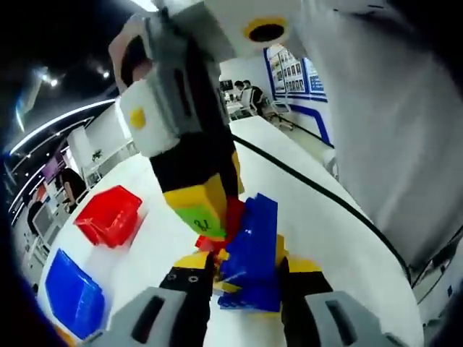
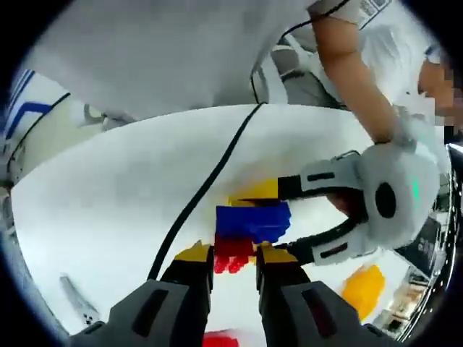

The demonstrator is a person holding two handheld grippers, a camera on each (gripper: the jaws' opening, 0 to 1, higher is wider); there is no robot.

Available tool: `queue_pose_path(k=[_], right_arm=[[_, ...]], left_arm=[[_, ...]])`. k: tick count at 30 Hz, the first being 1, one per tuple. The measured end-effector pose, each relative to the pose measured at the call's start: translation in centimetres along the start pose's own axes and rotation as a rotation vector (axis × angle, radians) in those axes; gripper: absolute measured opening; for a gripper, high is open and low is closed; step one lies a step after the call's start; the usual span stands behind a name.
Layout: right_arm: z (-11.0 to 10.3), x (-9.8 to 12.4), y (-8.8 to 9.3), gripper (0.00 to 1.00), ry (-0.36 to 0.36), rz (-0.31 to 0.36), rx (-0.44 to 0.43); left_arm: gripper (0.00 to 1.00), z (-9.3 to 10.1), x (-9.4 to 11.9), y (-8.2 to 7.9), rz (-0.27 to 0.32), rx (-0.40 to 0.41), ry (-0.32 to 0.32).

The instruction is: Take apart the toy blocks one by one and place each separated block into its matching bin, sorting the blocks by their type until all the connected pieces are disassembled and separated into the correct bins

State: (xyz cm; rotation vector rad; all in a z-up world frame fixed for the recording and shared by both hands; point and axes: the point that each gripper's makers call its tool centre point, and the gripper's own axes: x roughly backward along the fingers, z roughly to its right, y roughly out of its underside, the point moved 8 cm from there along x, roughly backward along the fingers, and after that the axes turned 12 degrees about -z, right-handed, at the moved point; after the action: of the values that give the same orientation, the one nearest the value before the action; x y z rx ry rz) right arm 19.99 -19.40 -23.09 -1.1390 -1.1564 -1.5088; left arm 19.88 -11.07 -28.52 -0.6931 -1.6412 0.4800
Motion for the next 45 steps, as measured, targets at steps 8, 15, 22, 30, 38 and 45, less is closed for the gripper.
queue_pose_path(k=[8,15,22,30,38,45], right_arm=[[-0.5,-0.3,-0.7,0.21,0.023,-0.057,-0.039],[-1.3,-0.3,-0.7,0.20,0.068,-0.068,-0.129],[-1.8,-0.4,-0.7,0.19,0.106,-0.088,-0.193],[-2.8,-0.1,0.2,0.21,0.183,-0.069,-0.402],[-5.0,1.2,3.2,0.22,0.394,-0.037,-0.672],[-6.1,1.7,5.3,0.22,0.571,0.019,-0.925]], left_arm=[[0.37,0.0,0.1,-0.4,-0.022,0.004,-0.002],[0.37,0.1,-0.1,-0.5,0.003,-0.001,-0.009],[0.37,0.2,-0.2,-0.4,0.018,0.006,-0.021],[0.37,0.3,-0.3,0.3,0.033,0.026,-0.056],[0.38,0.4,-0.4,0.7,0.088,0.122,-0.174],[0.38,0.5,-0.8,0.4,0.101,0.174,-0.231]])
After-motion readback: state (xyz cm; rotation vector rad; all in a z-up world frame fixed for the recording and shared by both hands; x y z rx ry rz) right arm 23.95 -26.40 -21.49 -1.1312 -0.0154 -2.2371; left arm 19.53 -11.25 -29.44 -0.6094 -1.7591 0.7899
